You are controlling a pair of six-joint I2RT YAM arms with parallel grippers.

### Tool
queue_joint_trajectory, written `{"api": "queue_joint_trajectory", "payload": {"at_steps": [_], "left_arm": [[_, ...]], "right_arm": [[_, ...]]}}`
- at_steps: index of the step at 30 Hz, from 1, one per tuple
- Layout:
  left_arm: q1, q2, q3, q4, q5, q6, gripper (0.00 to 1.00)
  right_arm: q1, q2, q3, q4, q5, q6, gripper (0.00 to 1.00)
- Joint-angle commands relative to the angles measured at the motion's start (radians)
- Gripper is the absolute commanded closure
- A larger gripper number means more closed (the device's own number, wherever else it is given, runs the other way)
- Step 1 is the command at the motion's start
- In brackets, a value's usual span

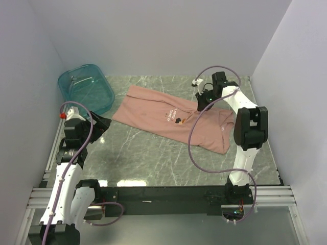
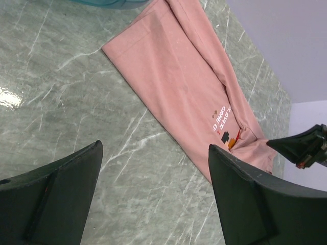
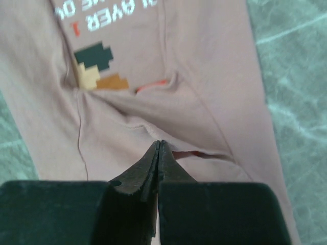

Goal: Fold and stack the t-shirts

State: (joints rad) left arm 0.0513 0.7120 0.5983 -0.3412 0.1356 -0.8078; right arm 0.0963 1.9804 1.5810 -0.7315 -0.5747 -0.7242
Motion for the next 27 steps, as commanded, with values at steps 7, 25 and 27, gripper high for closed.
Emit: {"api": "queue_joint_trajectory", "payload": {"at_steps": [7, 25, 27], "left_arm": [[0.002, 0.044, 0.0, 0.1, 0.061, -0.025, 0.12], [-0.251, 1.074, 0.843, 0.072, -0.132, 0.019, 0.41], [-0.257, 1.18, 1.007, 0.004, -0.197, -0.005, 0.49]], "right_arm": [[0.089, 0.104, 0.111, 0.173, 0.185, 0.293, 0.88], [-0.231, -0.118, -0.028, 0.06, -0.14, 0.384, 0.57], [-0.283, -0.141, -0.085, 0.076, -0.143, 0.41, 0.58]]}}
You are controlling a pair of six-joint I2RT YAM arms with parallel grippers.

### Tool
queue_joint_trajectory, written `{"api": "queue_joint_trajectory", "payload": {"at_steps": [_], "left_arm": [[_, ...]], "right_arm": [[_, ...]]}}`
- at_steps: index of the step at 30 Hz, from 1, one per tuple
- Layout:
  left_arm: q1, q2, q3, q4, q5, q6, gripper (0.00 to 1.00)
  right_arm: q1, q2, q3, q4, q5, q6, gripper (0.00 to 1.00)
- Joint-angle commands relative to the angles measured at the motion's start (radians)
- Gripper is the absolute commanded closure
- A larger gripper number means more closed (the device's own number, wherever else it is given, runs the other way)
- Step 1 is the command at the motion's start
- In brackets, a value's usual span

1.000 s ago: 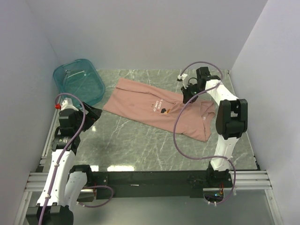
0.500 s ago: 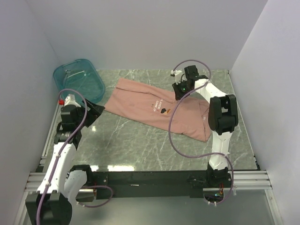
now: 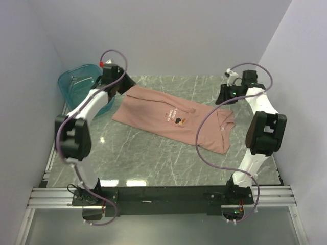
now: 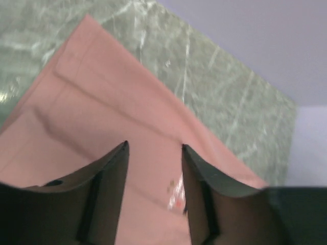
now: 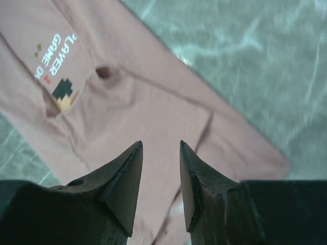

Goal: Fold and stack the t-shirts

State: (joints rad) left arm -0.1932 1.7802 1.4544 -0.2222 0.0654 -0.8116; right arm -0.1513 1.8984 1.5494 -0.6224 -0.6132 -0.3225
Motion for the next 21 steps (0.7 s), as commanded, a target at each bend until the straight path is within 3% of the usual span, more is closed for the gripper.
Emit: {"api": "queue_joint_trajectory", "payload": {"at_steps": [1, 5, 11, 21], "left_arm": [[-0.012, 0.207, 0.199, -0.133, -0.14, -0.02, 0.51], [-0.012, 0.384, 0.386, -0.186, -0.202, -0.037, 0.62], [-0.012, 0.548, 0.602, -0.273, -0.249, -0.047, 0.66], [-0.003, 0.602, 0.603, -0.316, -0.329, -0.113, 0.64]], "right_arm": [[-0.051, -0.065, -0.09, -0.005, -0.103, 0.043, 0.58], [-0.117, -0.065, -0.136, 0.024, -0.093, 0.129, 0.6], [-0.136, -0.052, -0.187, 0.078, -0.048, 0.204, 0.62], [-0.151, -0.025, -0.184, 0.087, -0.023, 0.227, 0.63]]}}
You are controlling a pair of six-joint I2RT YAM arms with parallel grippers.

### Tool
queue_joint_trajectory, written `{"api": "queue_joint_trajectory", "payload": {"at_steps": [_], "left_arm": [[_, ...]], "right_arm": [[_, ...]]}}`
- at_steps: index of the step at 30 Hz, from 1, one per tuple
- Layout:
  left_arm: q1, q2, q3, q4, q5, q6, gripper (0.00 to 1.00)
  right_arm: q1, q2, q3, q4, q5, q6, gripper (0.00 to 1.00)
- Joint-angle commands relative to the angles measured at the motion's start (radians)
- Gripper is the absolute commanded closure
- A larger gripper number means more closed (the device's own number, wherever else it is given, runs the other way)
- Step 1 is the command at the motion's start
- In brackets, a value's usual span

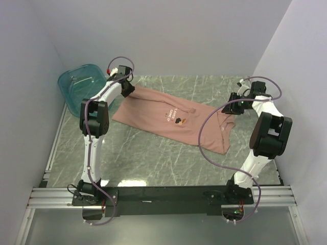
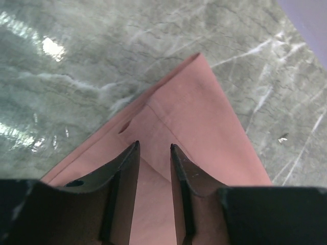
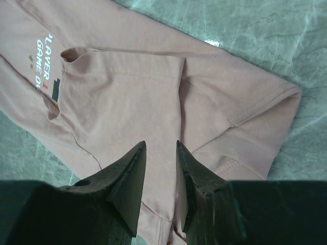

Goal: Fold and stack the t-shirts

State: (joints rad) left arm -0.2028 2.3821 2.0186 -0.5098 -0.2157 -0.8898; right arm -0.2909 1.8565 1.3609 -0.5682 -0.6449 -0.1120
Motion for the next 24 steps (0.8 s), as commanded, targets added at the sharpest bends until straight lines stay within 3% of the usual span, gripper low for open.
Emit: {"api": "queue_joint_trajectory", "payload": {"at_steps": [1, 12, 19, 24], "left_arm": [[0.006, 0.0, 0.037, -0.029, -0.05, -0.035, 0.63], [0.031, 0.026, 0.011, -0.029, -0.028, -0.052, 0.65], [0.042, 0.009, -0.024, 0.007, 0.004, -0.04, 0.87], [0.046, 0.011, -0.021, 0.02, 0.025, -0.023, 0.93]], "right_arm": [[-0.013, 0.015, 0.003, 0.031, 0.01, 0.015, 0.63], [-0.016, 0.038, 0.014, 0.031, 0.068, 0.06, 0.62], [-0.016, 0.064, 0.012, 0.034, 0.168, 0.143, 0.65], [-0.016, 0.11, 0.041, 0.021, 0.206, 0.167, 0.65]]}}
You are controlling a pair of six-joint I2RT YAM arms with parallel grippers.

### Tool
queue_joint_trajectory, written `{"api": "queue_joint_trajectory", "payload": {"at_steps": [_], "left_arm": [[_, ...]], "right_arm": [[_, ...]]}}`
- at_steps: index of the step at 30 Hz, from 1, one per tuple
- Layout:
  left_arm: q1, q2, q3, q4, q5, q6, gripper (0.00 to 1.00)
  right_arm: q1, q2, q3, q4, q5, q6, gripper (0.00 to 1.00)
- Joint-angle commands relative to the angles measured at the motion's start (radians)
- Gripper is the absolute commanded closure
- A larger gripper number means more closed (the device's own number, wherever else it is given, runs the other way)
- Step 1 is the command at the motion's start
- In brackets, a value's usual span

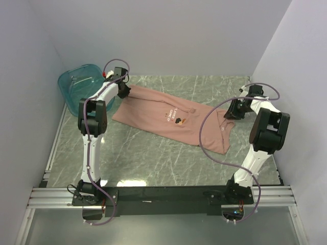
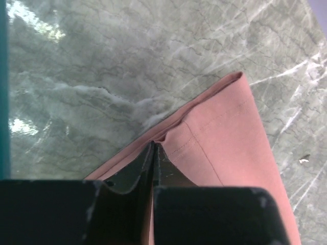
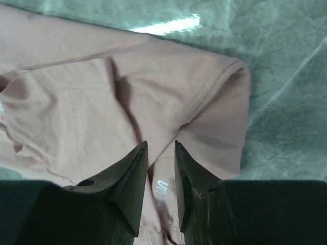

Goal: Fold and stack the t-shirts

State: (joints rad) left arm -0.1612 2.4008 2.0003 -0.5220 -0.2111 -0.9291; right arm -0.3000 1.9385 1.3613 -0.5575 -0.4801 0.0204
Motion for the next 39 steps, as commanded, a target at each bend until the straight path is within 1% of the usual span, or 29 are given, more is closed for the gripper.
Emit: {"api": "queue_joint_trajectory", "payload": {"at_steps": [1, 5, 7, 11, 14, 15, 17, 20, 23, 28, 33, 39], "left_arm": [[0.005, -0.008, -0.003, 0.039, 0.032, 0.018, 0.94], [0.005, -0.005, -0.003, 0.053, 0.056, 0.024, 0.96], [0.005, -0.003, -0.002, 0.056, 0.065, 0.027, 0.99], [0.005, -0.005, -0.005, 0.059, 0.064, 0.029, 1.0], [0.006, -0.008, -0.008, 0.06, 0.062, 0.029, 1.0], [0.008, -0.008, -0.008, 0.062, 0.061, 0.03, 1.0], [0.009, -0.008, -0.012, 0.065, 0.065, 0.03, 1.0], [0.012, -0.005, -0.008, 0.063, 0.073, 0.038, 1.0], [0.018, -0.009, -0.011, 0.065, 0.073, 0.036, 1.0], [0.029, -0.009, -0.006, 0.063, 0.075, 0.038, 1.0], [0.029, -0.002, 0.014, 0.059, 0.079, 0.039, 1.0], [0.029, -0.008, 0.005, 0.071, 0.084, 0.036, 1.0]], "right_arm": [[-0.007, 0.037, 0.042, 0.01, 0.046, 0.038, 0.65], [-0.007, 0.06, 0.051, 0.014, 0.049, 0.047, 0.65], [-0.007, 0.08, 0.07, 0.007, 0.04, 0.049, 0.66], [-0.007, 0.096, 0.088, 0.002, 0.026, 0.05, 0.66], [-0.007, 0.094, 0.081, 0.008, 0.018, 0.049, 0.71], [-0.007, 0.093, 0.078, 0.011, 0.014, 0.049, 0.76], [-0.007, 0.094, 0.078, 0.01, 0.008, 0.043, 0.81], [-0.008, 0.091, 0.085, 0.001, 0.002, 0.038, 0.93], [-0.016, 0.076, 0.076, 0.002, 0.017, 0.032, 1.0], [-0.044, 0.056, 0.068, -0.001, 0.055, 0.021, 1.0], [-0.07, 0.048, 0.073, -0.012, 0.055, 0.013, 1.0], [-0.071, 0.051, 0.076, -0.022, 0.038, 0.0, 1.0]]}}
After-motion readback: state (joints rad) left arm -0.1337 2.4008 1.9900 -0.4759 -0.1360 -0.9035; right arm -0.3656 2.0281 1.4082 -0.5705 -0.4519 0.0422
